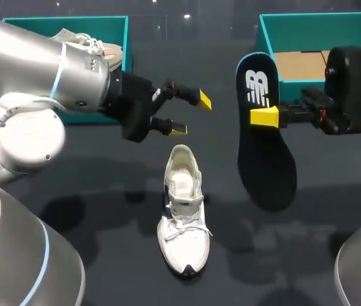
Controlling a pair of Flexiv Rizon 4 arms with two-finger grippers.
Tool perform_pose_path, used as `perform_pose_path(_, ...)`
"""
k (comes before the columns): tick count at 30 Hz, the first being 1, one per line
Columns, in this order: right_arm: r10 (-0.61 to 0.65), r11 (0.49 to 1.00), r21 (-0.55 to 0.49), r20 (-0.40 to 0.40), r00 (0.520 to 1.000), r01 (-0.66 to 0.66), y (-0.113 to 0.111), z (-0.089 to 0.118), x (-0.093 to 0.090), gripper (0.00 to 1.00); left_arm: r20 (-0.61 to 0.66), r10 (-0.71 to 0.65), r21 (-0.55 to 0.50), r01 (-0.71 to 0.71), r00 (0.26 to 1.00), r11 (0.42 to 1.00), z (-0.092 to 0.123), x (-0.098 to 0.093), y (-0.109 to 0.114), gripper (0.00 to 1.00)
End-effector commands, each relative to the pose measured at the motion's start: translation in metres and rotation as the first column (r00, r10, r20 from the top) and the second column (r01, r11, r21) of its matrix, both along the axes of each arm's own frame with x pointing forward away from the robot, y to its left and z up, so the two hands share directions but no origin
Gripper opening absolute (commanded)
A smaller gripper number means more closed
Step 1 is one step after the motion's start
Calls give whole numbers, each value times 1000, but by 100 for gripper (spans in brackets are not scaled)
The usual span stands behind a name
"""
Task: Take the shoe out of the shoebox, open the shoe tongue, remove and reinsert the insole, then place the shoe into the shoebox
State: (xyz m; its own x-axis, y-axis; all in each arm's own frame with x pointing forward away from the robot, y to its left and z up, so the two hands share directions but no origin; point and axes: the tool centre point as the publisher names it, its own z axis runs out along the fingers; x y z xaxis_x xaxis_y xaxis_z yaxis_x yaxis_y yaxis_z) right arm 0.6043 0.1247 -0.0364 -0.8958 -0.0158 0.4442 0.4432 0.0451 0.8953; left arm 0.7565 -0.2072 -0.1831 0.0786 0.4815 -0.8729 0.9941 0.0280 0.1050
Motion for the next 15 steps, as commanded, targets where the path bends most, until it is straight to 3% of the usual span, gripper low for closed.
perform_pose_path(1,62,998,2,-60,996,-62,-1,-10,41,0,31,-1,-83,3,1000,997,2,-3,8,100)
perform_pose_path(5,77,997,32,-140,987,-73,-13,-24,74,0,36,24,-98,-20,999,995,13,3,7,100)
perform_pose_path(15,77,997,32,-140,987,-73,-13,-24,74,0,35,50,-107,-46,998,993,19,9,5,100)
